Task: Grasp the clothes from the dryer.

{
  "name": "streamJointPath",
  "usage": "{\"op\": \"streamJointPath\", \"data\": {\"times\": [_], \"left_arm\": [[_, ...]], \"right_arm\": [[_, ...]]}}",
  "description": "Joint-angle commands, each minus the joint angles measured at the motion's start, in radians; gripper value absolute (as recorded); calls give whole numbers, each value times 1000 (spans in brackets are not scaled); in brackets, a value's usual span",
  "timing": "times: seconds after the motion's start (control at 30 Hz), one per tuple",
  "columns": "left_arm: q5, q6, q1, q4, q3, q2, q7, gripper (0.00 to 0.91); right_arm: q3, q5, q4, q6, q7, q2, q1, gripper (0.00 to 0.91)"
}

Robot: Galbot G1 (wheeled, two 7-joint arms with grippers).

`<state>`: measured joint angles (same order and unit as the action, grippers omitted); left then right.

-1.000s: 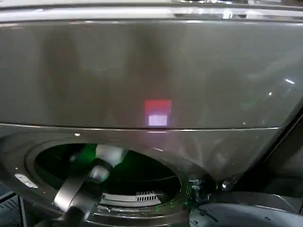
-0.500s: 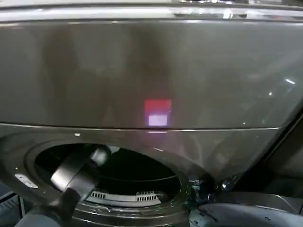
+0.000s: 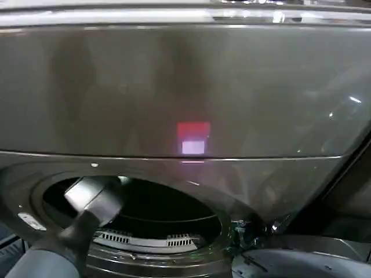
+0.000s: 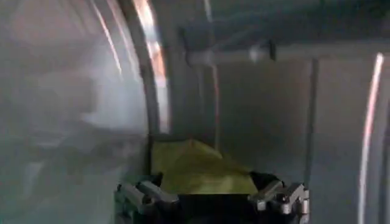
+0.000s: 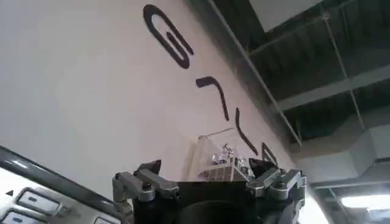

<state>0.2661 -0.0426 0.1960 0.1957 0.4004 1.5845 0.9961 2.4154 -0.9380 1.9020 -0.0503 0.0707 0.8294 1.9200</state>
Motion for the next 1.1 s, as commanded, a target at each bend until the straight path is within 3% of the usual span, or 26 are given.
{"op": "streamJointPath", "data": {"times": [0.03, 0.07, 0.1, 0.13, 0.17, 0.2, 0.93, 1.1], "left_arm": [[40, 7, -3, -22, 12, 6, 31, 907], [42, 7, -4, -21, 13, 6, 34, 907], [41, 5, -3, -21, 14, 6, 36, 830], [39, 4, -2, -21, 13, 7, 36, 148], [40, 4, -1, -21, 14, 6, 40, 34], [42, 5, -1, -22, 16, 5, 42, 0], [6, 5, -1, -30, 29, -1, 28, 0], [-50, -23, -26, 10, -58, 0, -46, 0]], "right_arm": [[1, 0, -3, 1, 1, 1, 0, 907], [1, 1, -3, 1, 1, 2, 0, 907], [1, 1, -4, 1, 0, 3, 0, 907], [2, 1, -4, 1, 0, 3, 0, 907], [2, 1, -5, 1, 0, 3, -1, 907], [2, 1, -6, 1, 0, 3, -1, 907], [5, 1, -14, 1, -5, 2, -2, 907], [0, 3, -18, 1, -6, 0, -10, 907]]}}
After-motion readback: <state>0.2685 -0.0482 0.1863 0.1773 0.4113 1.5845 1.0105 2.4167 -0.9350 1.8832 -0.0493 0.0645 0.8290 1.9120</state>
